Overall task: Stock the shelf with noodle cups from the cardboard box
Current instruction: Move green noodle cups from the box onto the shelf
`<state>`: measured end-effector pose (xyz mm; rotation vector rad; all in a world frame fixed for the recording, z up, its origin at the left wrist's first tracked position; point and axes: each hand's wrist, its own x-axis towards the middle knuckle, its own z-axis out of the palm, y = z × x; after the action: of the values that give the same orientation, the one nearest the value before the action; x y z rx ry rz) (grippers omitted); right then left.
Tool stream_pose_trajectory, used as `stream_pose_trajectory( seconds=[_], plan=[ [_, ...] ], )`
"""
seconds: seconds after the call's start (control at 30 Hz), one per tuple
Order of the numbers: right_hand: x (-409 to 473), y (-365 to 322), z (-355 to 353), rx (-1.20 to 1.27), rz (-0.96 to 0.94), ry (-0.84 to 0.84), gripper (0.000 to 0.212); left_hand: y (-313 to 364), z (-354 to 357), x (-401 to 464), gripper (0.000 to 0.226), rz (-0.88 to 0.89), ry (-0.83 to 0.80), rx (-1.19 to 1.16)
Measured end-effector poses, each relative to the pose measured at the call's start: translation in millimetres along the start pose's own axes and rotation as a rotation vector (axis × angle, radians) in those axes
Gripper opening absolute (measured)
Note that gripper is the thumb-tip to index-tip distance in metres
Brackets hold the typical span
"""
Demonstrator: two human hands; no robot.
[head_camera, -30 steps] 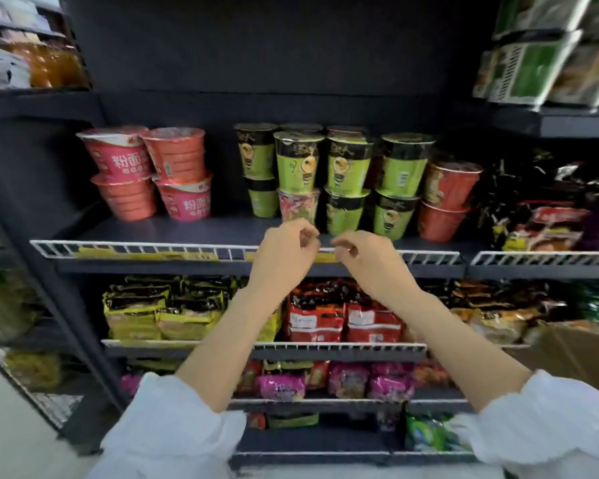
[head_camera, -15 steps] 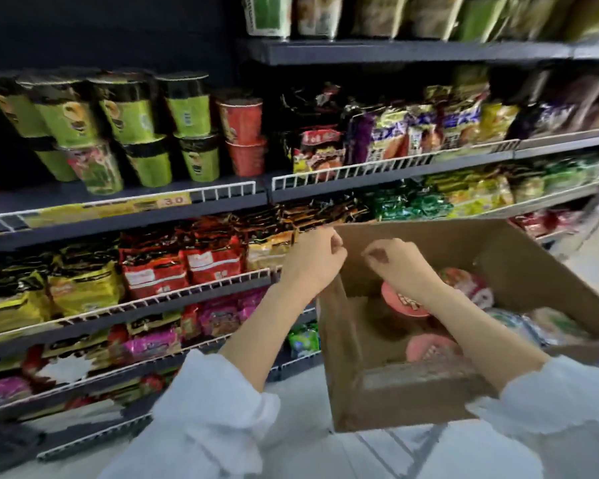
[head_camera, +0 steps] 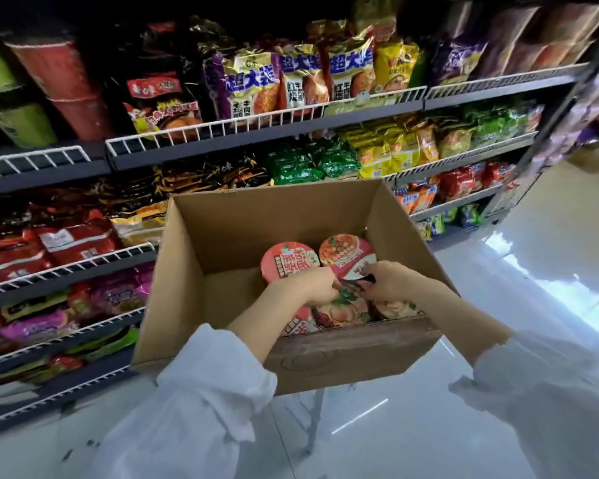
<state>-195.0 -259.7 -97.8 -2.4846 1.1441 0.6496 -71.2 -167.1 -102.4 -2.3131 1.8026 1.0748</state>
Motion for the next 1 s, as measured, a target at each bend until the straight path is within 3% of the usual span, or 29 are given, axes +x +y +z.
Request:
stream_pose_trajectory(
  seconds=[0.13, 0.2, 0.3, 0.5, 0.6, 0.8, 1.0],
  plan=[
    [17.5, 27.8, 12.3, -0.079, 0.02, -0.084, 0.045, 20.2, 8.1, 10.7, 0.055, -0.084, -0.081, 0.153],
    [20.3, 32.3, 13.7, -0.073, 0.016, -0.089, 0.058, 20.6, 10.6, 15.5, 0.074, -0.125, -0.048, 0.176],
    [25.3, 34.3, 12.6, -0.136, 0.026, -0.124, 0.091, 9.4, 14.8, 29.1, 0.099, -0.194, 0.033, 0.015],
    [32.2, 35.9, 13.2, -0.125, -0.009, -0.034, 0.093, -2.2, 16.7, 42.1, 0.08, -0.245, 0.051, -0.128],
    [29.4, 34.5, 11.5, -0.03, -0.044, 0.005, 0.091, -11.4, 19.2, 42.8, 0.077, -0.304, 0.133, -0.16],
    [17.1, 6.4, -15.0, 0.134, -0.144, 0.183, 0.095, -26.0, -2.3, 3.1, 0.07, -0.364, 0.511, -0.128],
    [-0.8, -76.8, -49.0, 0.148, -0.28, 0.362, 0.089, -66.9, -46.7, -69.4, 0.064, -0.385, 0.839, -0.129]
  ],
)
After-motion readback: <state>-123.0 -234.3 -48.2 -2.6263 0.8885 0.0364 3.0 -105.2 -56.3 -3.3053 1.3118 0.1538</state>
